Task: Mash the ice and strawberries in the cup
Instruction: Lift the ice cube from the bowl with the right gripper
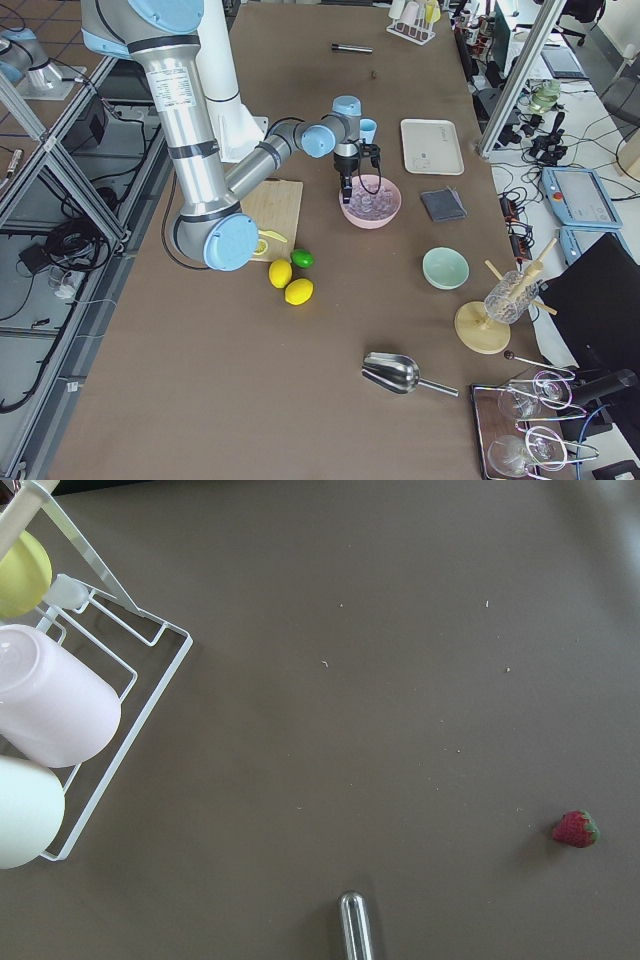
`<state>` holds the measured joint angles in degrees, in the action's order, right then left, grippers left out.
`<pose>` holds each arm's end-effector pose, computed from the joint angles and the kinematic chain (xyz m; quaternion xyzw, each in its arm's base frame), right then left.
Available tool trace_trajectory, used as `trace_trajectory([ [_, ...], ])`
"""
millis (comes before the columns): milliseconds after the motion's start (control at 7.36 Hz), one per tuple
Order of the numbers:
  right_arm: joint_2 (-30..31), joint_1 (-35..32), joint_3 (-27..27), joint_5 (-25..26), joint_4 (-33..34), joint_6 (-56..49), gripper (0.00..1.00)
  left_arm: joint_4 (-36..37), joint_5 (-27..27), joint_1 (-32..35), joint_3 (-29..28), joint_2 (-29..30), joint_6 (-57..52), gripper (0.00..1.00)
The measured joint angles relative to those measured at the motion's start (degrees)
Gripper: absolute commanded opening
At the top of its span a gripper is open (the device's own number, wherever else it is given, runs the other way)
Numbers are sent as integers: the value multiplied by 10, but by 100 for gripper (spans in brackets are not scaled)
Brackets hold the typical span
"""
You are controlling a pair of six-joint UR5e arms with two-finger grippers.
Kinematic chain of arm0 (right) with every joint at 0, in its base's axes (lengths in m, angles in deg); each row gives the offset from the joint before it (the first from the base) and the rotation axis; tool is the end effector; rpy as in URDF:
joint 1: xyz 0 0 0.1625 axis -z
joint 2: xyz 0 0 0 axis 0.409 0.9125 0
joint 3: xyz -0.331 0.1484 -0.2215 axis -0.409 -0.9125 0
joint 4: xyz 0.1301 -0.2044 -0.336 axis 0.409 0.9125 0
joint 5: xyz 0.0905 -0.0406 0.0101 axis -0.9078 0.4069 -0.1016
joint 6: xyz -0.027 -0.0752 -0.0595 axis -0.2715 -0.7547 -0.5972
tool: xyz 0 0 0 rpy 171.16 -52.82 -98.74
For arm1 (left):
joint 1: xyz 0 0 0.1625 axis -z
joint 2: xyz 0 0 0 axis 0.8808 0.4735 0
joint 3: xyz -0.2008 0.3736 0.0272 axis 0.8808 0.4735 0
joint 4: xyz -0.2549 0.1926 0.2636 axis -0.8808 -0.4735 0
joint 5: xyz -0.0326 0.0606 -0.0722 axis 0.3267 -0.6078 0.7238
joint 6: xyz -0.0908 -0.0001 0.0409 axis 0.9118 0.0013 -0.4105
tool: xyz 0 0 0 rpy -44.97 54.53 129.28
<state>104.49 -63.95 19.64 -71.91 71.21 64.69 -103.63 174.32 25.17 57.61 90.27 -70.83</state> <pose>-0.3759 -0.4449 0.3698 0.0395 -0.2959 -0.0372 0.9537 -0.0307 -0.5364 0.5358 0.1582 0.4135 0.0466 0.8955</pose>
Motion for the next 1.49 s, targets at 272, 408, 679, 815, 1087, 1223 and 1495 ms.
trace_trajectory([
  [272, -7, 3, 8, 1, 22, 2, 46, 0, 0, -1, 0, 0, 0, 99],
  [408, -9, 2, 11, 1, 29, 1, 46, 0, 0, -1, 1, 0, -1, 99],
  [679, -10, 6, 13, 2, 37, 0, 46, 0, 0, -1, 1, 0, -1, 99],
  [815, -10, 7, 13, 2, 38, 0, 47, 0, 0, 0, 2, 0, -1, 99],
  [1087, -10, 10, 9, 4, 37, -2, 47, 0, 0, 0, 5, 0, -1, 99],
  [1223, -10, 11, 5, 5, 37, -2, 46, 0, 0, 0, 5, 0, 0, 99],
  [1495, -10, 12, 0, 6, 36, -3, 33, 0, 0, -1, 5, 0, 0, 99],
])
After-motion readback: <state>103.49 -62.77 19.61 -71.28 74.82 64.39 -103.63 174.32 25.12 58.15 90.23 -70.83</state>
